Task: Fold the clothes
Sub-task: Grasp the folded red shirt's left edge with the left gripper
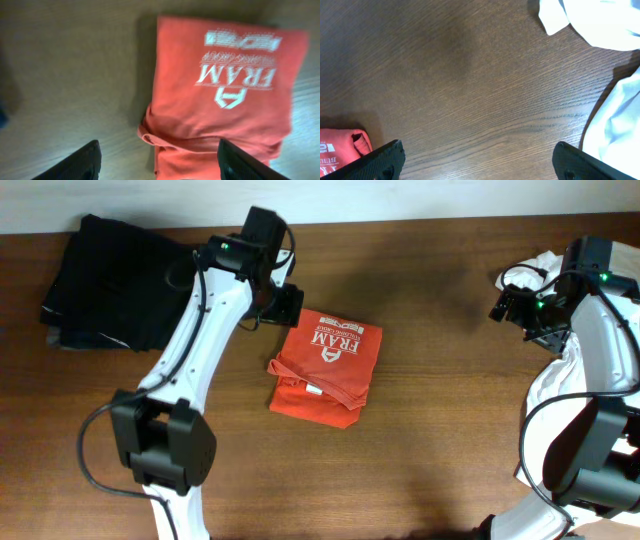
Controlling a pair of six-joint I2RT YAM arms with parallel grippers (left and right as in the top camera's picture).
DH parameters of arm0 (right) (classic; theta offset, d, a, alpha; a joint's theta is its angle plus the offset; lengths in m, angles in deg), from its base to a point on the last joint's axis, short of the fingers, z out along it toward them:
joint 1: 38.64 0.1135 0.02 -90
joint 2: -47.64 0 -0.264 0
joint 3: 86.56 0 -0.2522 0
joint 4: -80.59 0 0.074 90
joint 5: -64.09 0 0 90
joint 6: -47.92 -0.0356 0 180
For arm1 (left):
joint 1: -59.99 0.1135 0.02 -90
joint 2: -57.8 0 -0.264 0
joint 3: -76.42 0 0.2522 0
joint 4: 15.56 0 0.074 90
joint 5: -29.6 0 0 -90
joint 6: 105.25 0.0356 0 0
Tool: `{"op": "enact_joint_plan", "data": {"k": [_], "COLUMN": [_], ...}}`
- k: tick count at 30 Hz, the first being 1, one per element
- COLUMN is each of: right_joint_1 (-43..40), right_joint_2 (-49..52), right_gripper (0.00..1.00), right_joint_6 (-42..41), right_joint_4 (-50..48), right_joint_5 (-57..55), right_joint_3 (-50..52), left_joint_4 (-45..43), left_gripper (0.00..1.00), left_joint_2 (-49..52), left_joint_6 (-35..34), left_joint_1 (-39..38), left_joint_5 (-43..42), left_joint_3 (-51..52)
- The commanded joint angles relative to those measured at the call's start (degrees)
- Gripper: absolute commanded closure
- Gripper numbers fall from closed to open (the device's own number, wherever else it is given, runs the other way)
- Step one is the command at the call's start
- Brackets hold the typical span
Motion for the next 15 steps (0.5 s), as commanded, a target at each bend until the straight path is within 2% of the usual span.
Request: {"op": "enact_joint_plan", "data": {"k": [1, 2, 6, 10, 11, 13, 15], "right_joint_1": [-0.04, -0.04, -0.04, -0.04, -0.04, -0.04, -0.04], "right_joint_2": [-0.11, -0.11, -0.11, -0.11, -0.11, -0.11, -0.11], "right_gripper": [0.02, 0.02, 0.02, 0.02, 0.02, 0.02, 0.02], "right_joint_6": [0.0, 0.0, 0.0, 0.0, 0.0, 0.0, 0.0], "right_joint_4": [-0.04, -0.04, -0.02, -0.04, -0.02, -0.02, -0.04], "right_joint_5": [-0.52, -0.52, -0.52, -0.52, -0.52, -0.52, -0.52], "right_joint_3": [-0.33, -0.33, -0.33, -0.33, -0.33, -0.33, -0.33], "left_joint_4": [-7.98, -9.14, -5.77, -10.56, -10.64, -7.74, -6.14], "left_gripper": [0.28, 0.31, 0.31, 0.32, 0.35, 0.49, 0.49], "left_joint_2": [5.33, 5.95, 8.41, 8.52, 8.52, 8.28, 8.13], "left_joint_6": [2.34, 2.36, 3.85, 3.39, 3.39, 3.41, 3.41], "left_joint_1": [0.7, 0.55, 0.11, 0.11, 0.11, 0.13, 0.26], "left_joint_5": [-4.61, -5.55, -5.95, -6.78, -9.35, -11.1, -11.1], "left_joint_3": [7.61, 8.68, 9.92, 18.38, 20.41, 20.48, 20.48]}}
